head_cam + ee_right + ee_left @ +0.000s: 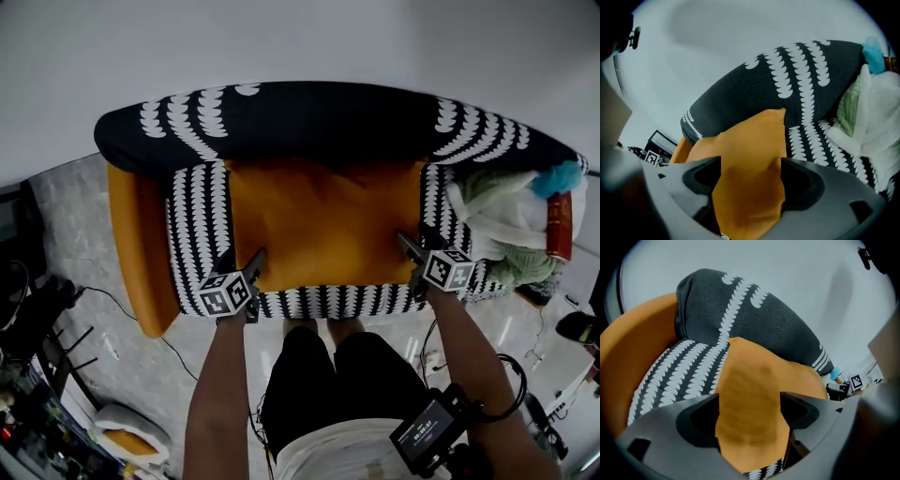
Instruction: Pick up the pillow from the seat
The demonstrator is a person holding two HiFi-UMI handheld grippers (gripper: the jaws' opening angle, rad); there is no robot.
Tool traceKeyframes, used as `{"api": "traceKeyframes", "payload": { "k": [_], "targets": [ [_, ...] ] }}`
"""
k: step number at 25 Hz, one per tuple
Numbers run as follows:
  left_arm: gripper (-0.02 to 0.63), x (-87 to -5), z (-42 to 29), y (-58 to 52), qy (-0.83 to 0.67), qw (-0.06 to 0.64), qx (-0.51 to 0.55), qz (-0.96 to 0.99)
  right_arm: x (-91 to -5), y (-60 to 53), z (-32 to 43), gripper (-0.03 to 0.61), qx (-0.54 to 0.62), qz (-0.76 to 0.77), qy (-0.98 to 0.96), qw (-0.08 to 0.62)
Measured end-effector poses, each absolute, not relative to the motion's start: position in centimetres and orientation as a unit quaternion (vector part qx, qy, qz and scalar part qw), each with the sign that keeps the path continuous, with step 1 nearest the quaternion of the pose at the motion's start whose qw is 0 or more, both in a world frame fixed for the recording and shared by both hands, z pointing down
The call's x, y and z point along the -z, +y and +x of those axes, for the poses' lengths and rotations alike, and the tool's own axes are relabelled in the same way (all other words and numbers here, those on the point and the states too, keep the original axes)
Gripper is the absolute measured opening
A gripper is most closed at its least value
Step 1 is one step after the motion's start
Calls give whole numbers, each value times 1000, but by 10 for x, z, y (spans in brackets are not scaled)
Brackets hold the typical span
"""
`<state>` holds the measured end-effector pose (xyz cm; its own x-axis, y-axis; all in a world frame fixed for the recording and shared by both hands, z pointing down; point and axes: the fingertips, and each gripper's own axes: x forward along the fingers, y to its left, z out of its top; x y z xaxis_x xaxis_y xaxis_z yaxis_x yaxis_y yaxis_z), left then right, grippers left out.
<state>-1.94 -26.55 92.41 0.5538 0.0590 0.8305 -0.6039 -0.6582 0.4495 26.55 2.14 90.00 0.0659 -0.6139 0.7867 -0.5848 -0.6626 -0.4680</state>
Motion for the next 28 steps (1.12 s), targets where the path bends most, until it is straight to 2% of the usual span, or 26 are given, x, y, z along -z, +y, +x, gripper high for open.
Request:
{"api": "traceKeyframes", "payload": {
  "k": [4,10,12,16,19,23,28],
  "targets": [
    [417,-944,-11,-262,-155,378,-461,787,-918,21,267,390,561,-719,410,21],
    [404,-960,-10,-260,-128,417,-460,773,-932,12,259,378,569,-699,431,37],
    [354,-961,-11,-256,-113,421,-460,774,-934,11,252,343,567,-692,447,36],
    [213,-961,-9,-251,-107,411,-453,784,-936,5,240,261,568,-678,467,16],
    [149,-955,-6,-241,-109,405,-445,791,-934,12,237,220,572,-671,471,7],
    [95,-938,-3,-236,-107,387,-437,805,-925,14,238,184,569,-670,477,-3],
    [79,-918,-5,-237,-118,373,-433,812,-906,13,237,169,558,-672,487,-14]
  ]
}}
